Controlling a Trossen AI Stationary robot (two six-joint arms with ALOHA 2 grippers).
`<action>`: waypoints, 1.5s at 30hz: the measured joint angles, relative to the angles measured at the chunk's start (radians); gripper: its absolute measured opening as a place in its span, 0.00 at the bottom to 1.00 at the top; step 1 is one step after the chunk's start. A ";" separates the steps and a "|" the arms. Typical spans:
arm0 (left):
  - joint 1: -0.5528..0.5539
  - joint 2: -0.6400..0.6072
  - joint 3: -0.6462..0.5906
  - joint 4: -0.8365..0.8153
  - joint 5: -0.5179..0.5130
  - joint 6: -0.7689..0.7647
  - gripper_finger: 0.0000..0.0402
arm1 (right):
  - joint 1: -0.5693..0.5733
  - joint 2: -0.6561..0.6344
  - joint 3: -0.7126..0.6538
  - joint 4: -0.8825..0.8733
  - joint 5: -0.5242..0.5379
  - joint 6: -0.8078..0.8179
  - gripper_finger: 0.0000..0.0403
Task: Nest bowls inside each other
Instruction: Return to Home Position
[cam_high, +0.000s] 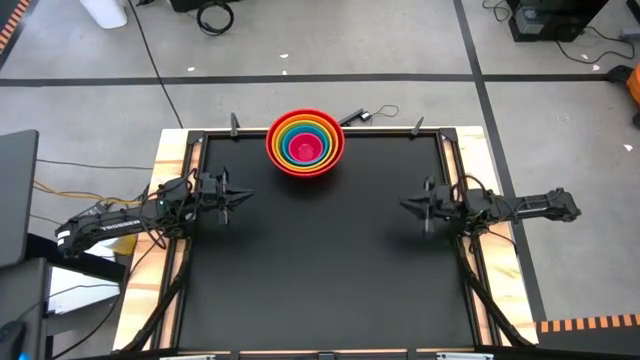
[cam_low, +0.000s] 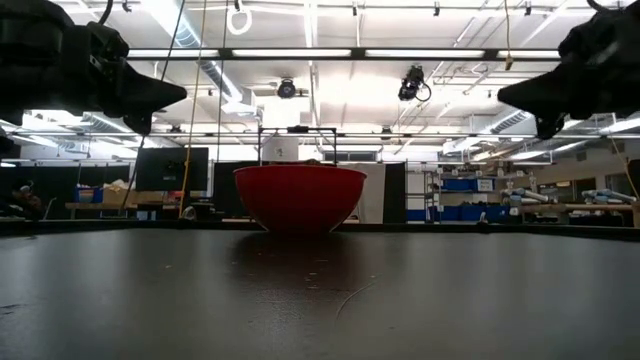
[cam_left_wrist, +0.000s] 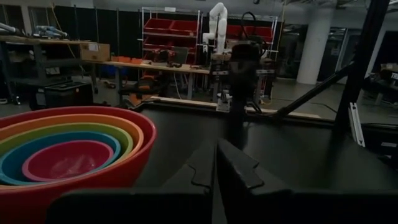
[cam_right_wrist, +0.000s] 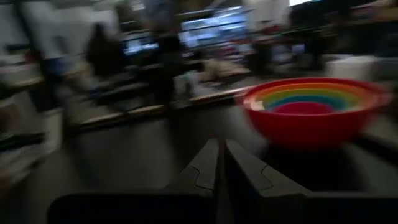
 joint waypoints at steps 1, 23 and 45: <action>0.000 0.000 0.000 0.000 0.000 0.000 0.06 | 0.000 0.000 0.000 -0.005 -0.040 -0.004 0.08; 0.000 0.000 0.000 0.000 0.000 0.000 0.06 | 0.017 0.011 0.000 0.034 -0.104 -0.065 0.08; 0.000 0.000 0.000 0.006 0.000 0.000 0.06 | -0.031 -0.069 0.000 -0.059 -0.264 -0.098 0.09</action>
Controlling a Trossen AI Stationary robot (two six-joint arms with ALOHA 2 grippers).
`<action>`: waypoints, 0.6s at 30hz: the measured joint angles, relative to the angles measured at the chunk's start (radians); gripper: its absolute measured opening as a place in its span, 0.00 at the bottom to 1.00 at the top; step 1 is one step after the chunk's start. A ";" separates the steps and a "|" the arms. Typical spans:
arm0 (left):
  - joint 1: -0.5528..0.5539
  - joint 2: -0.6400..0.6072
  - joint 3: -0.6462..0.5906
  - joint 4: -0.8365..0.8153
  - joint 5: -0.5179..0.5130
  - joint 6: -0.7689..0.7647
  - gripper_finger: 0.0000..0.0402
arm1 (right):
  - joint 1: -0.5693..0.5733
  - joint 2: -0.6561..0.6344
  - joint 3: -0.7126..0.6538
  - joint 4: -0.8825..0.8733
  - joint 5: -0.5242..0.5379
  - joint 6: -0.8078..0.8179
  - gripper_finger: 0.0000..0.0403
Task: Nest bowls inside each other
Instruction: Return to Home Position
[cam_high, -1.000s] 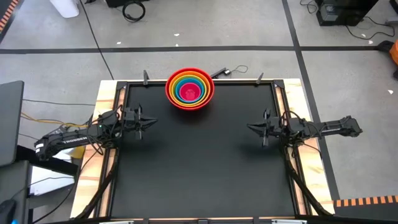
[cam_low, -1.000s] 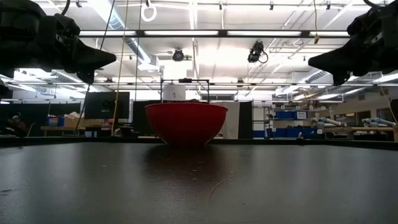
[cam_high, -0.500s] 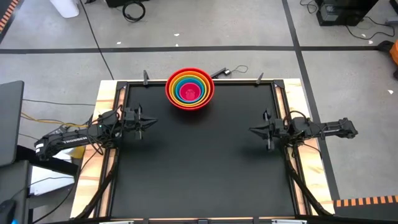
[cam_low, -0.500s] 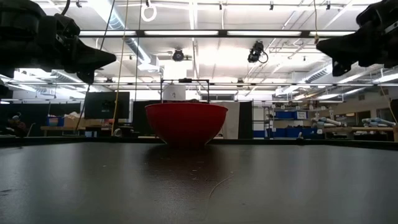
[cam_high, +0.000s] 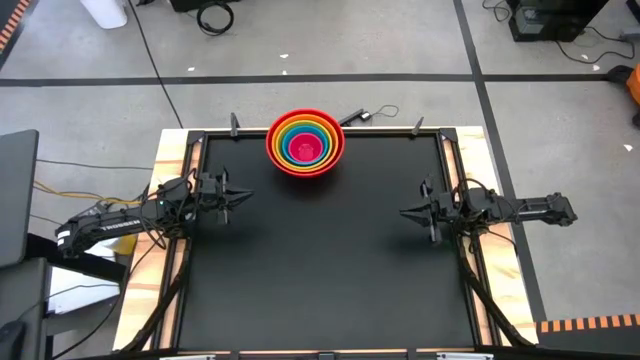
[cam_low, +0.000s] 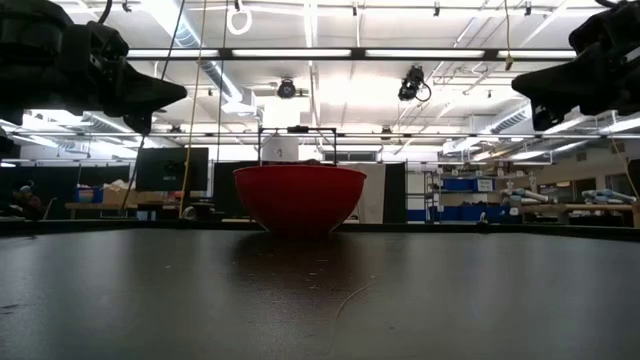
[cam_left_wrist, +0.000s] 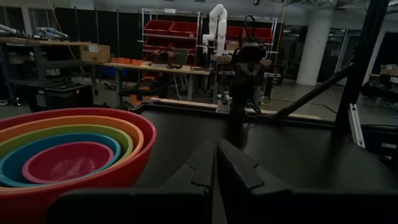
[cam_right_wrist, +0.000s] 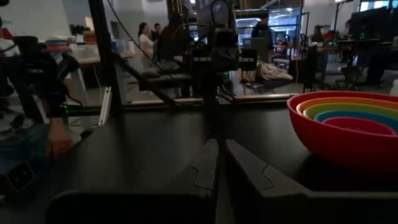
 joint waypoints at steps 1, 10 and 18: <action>0.000 0.000 0.000 0.000 0.000 0.000 0.06 | 0.000 0.000 0.000 0.002 0.000 0.001 0.09; 0.000 0.000 0.000 0.000 0.000 0.000 0.06 | 0.000 0.000 0.000 0.002 0.000 0.078 0.09; 0.000 0.000 0.000 0.000 0.000 0.000 0.06 | 0.000 0.000 0.000 0.002 0.000 0.078 0.09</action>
